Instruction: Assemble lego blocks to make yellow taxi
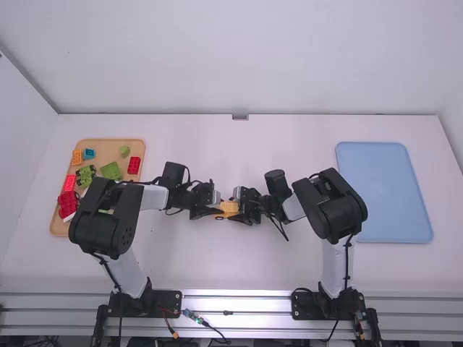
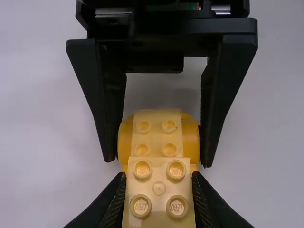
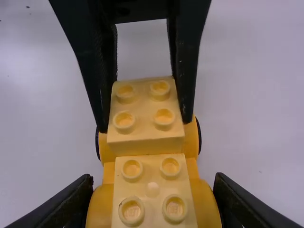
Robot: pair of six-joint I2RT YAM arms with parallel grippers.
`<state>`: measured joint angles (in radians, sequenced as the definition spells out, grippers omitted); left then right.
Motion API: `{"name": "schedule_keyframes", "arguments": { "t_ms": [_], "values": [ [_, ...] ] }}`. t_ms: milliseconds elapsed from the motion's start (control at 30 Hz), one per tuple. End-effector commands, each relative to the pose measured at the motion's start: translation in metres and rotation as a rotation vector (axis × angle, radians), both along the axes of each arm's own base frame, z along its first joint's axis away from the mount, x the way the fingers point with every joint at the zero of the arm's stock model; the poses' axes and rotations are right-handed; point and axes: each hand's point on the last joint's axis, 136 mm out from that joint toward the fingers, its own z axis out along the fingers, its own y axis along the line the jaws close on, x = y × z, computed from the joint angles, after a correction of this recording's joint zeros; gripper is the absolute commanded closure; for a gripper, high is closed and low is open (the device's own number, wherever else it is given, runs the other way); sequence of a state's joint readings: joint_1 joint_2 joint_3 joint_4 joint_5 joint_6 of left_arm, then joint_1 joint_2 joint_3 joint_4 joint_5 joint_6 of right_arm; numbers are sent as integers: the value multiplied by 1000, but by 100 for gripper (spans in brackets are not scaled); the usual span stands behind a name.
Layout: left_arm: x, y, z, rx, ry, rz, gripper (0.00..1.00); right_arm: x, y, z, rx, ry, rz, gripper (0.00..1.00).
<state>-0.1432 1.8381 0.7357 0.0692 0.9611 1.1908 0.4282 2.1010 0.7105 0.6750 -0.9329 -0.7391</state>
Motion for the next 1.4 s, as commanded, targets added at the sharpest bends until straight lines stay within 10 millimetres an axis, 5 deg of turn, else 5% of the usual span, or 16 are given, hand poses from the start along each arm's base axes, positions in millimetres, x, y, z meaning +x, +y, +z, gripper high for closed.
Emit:
{"name": "schedule_keyframes", "arguments": {
  "t_ms": [0,733,767,867,967,1000,1133,1367],
  "values": [
    [-8,-2,-3,-26,49,-2,98,-5,0,-7,-4,26,8,35],
    [-7,-3,-15,-12,63,-58,96,-6,-1,-7,-4,27,8,34],
    [-7,-3,-15,-14,67,-55,89,-6,-1,-7,-4,27,8,34],
    [-8,-3,-15,-16,72,-56,44,-6,-1,-7,-5,28,8,34],
    [-8,-3,-15,-17,71,-56,19,-6,0,-7,-5,27,8,34],
    [-8,-3,-15,-16,72,-56,1,-6,-1,-7,-4,27,8,34],
    [-6,-4,-12,-29,87,-41,1,-6,-1,-7,-5,27,8,34],
    [-1,1,23,-28,56,-38,1,-6,-1,-7,-5,28,8,34]
  ]
}}
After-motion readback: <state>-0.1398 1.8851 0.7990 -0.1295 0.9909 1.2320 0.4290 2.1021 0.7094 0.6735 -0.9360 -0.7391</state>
